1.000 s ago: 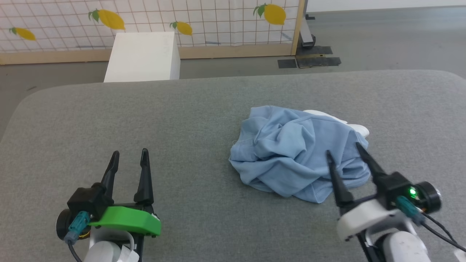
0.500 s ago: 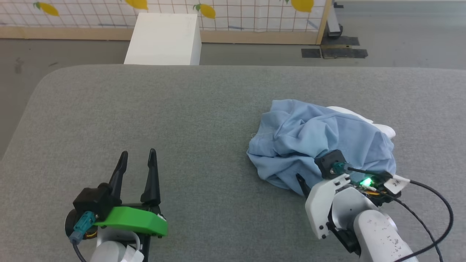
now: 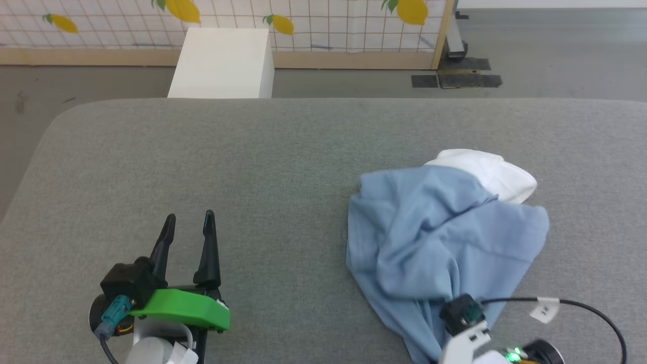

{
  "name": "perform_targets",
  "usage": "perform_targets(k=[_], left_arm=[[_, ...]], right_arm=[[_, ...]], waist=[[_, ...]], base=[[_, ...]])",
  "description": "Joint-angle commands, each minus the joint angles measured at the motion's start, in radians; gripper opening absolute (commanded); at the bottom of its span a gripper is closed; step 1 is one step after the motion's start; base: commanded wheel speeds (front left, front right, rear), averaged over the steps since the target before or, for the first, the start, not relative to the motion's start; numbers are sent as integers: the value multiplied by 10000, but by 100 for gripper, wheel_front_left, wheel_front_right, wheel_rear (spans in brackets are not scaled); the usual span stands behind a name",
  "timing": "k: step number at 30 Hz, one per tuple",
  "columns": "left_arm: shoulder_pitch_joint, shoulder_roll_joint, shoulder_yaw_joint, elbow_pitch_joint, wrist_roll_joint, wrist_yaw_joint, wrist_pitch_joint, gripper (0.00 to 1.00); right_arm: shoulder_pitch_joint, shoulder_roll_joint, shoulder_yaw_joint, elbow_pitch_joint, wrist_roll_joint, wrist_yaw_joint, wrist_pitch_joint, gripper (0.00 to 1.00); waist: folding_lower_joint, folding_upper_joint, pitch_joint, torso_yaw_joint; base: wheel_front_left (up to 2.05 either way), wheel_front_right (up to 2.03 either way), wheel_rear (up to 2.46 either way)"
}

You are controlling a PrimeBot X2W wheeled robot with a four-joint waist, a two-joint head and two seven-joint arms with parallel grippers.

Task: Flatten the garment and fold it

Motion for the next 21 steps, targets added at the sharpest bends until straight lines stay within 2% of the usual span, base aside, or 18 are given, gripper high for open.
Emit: perform_targets(k=[1,3,5,6,11,15,21], left_arm=[[10,-54,22,30,161,-62,-47,100],[39,-58,24,48,168,-76,-47,100],[74,-61,10,81,169,-93,-47,100],[100,-63,4,101,179,-105,-47,100],[151,-67,-56,187,220,-142,-47,100],[142,-68,-118,221,222,-169,-47,100],[-75,-70,-479,307,135,-214,-47,100]], right_arm=[[551,-58,-193,-223,199,-17,459,0],[1151,-65,-497,-604,348,-17,1031,0],[1501,13,-931,-1074,248,-17,1133,0],[1651,178,-1320,-1560,72,-17,724,100],[1640,555,-2289,-2495,-297,-17,-791,100],[1267,737,-3246,-3052,-706,-17,-2779,100],[632,821,-4209,-2699,-1106,-17,-5886,100]], waist=[[0,0,-160,-206],[0,0,-215,-321],[0,0,-266,-455],[0,0,-314,-564],[0,0,-433,-754],[0,0,-449,-886],[0,0,-349,-990]], base=[[0,0,0],[0,0,0],[0,0,0],[0,0,0],[0,0,0],[0,0,0],[0,0,0]])
